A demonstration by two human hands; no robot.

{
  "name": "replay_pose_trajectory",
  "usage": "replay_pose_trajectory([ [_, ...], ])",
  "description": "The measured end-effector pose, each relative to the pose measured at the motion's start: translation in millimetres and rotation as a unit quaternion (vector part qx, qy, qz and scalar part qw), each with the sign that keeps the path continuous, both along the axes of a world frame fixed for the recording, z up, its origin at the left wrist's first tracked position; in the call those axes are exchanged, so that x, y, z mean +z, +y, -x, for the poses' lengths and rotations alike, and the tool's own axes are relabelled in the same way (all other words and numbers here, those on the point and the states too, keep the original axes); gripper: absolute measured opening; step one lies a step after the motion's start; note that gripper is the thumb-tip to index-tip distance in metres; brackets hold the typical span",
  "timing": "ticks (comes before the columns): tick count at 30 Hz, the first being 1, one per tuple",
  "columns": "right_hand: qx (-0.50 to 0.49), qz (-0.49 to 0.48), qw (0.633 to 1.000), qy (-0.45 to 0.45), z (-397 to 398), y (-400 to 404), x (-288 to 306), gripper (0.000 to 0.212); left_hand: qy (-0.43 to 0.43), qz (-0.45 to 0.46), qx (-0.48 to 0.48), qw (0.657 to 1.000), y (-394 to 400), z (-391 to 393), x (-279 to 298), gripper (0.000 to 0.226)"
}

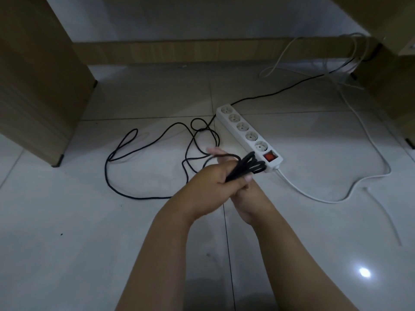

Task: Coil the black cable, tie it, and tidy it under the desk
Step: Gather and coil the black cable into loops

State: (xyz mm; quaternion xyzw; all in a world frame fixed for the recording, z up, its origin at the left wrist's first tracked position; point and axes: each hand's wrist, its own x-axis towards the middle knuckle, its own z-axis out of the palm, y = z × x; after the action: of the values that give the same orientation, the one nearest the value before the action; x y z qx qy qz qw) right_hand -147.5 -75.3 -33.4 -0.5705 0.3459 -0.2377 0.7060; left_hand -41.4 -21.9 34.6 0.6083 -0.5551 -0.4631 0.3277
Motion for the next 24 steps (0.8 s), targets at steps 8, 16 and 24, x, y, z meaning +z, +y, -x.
replay_pose_trajectory([
  [8,-0.254,0.043,0.966,-0.008,19.9,-27.2,16.8,0.028,0.149,0.08,0.259,0.951,6.3,-40.3,-24.9,0.022],
  [16,-0.118,-0.051,0.985,-0.119,-6.1,-7.6,35.8,0.017,0.166,0.124,0.308,0.929,-7.6,-20.6,-38.2,0.028],
  [24,-0.027,0.02,0.999,-0.007,-16.1,4.5,31.8,0.011,0.148,0.105,0.331,0.926,-6.3,-20.5,-34.5,0.028],
])
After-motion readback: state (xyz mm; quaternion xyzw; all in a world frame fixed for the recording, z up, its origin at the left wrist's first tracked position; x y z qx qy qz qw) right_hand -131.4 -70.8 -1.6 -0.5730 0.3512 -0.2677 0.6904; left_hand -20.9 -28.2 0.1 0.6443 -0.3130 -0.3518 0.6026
